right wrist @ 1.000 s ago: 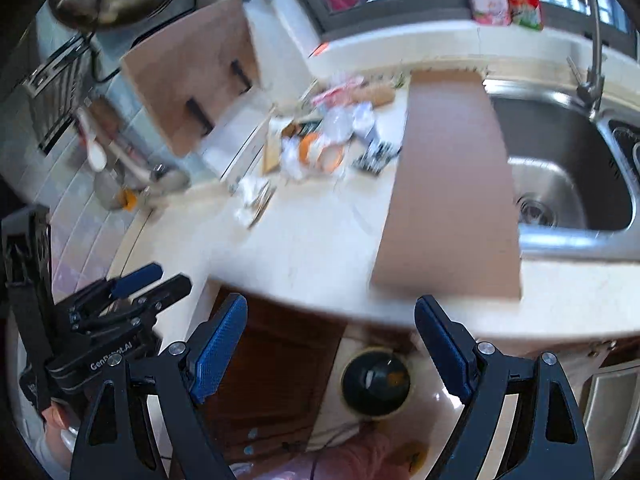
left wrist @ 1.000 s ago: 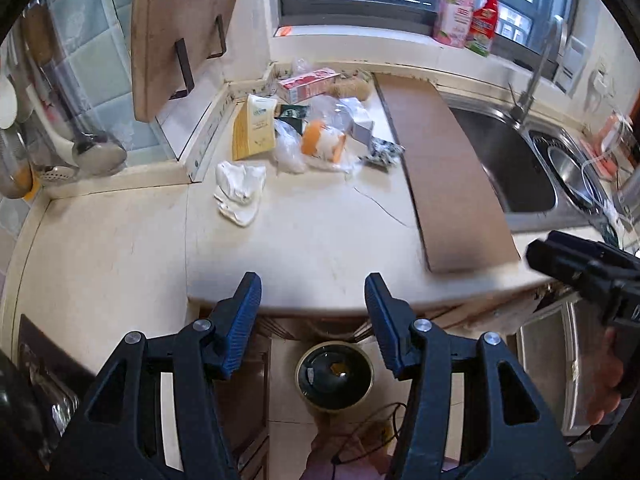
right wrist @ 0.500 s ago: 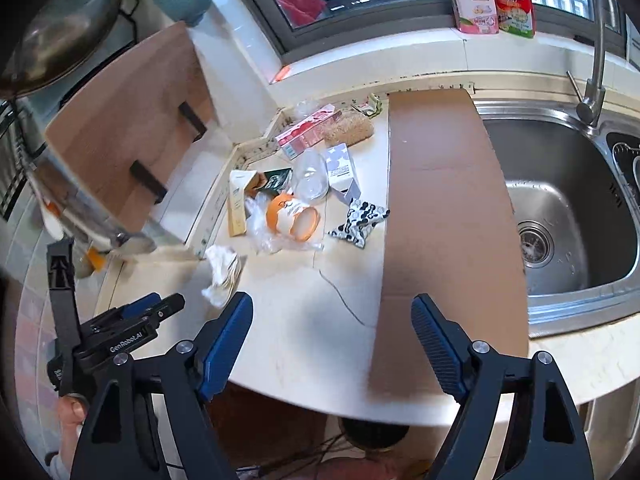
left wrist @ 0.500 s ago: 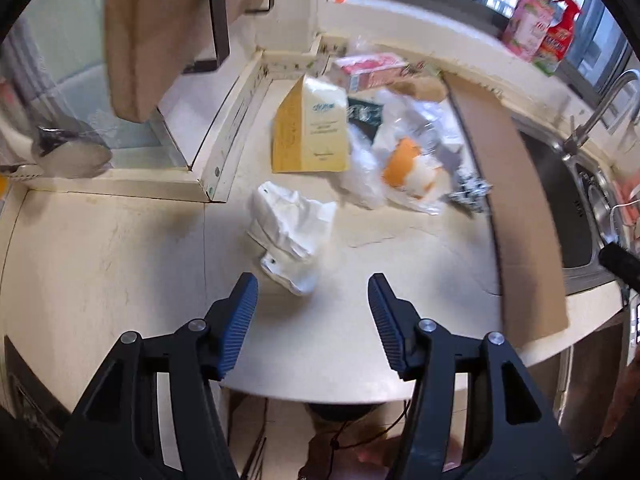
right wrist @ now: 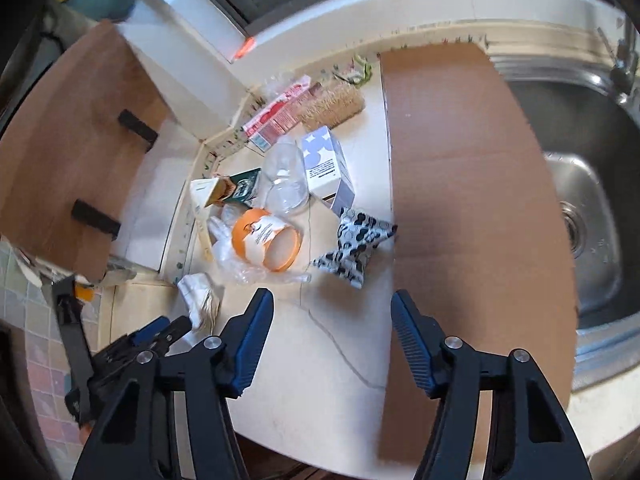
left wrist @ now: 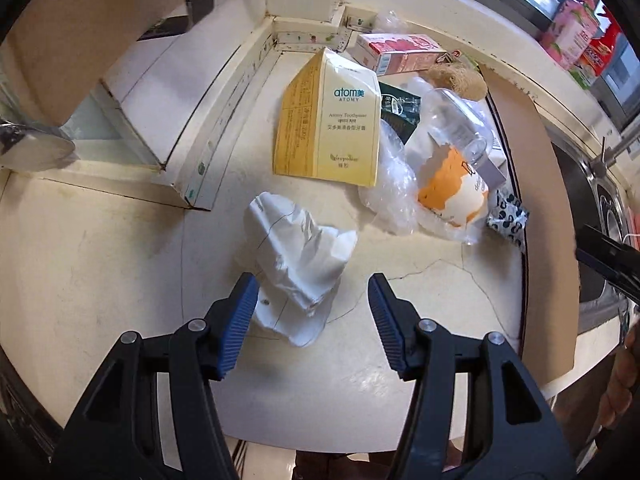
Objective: Collect trash
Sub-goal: 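Grasp the white tissue with the left tool while the right tool grasps the patterned wrapper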
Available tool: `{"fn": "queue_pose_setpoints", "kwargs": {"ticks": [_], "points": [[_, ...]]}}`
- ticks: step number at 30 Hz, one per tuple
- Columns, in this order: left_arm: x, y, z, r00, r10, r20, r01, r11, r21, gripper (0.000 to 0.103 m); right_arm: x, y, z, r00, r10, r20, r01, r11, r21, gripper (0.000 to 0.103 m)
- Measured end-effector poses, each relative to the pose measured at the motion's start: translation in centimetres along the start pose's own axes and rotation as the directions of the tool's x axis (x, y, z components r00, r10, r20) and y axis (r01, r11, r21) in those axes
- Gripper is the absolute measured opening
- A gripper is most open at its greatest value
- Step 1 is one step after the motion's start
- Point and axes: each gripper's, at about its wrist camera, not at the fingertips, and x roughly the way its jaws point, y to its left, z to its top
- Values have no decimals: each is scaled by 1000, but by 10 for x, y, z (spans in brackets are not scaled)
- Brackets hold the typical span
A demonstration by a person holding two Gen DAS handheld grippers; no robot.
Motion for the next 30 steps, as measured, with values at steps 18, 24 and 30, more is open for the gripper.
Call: {"fn": "queue_pose_setpoints", "kwargs": {"ticks": [18, 24, 30], "points": [[24, 5, 35, 996, 68, -62, -78, 982, -174, 54, 117, 8, 46, 975, -36, -220, 22, 997, -67, 39], [33, 1, 34, 988, 152, -36, -156, 965, -210, 54, 117, 19, 38, 974, -53, -219, 20, 989, -148, 34], [51, 1, 29, 982, 187, -19, -186, 953, -240, 61, 113, 22, 30, 974, -46, -222, 9, 986, -168, 34]]}}
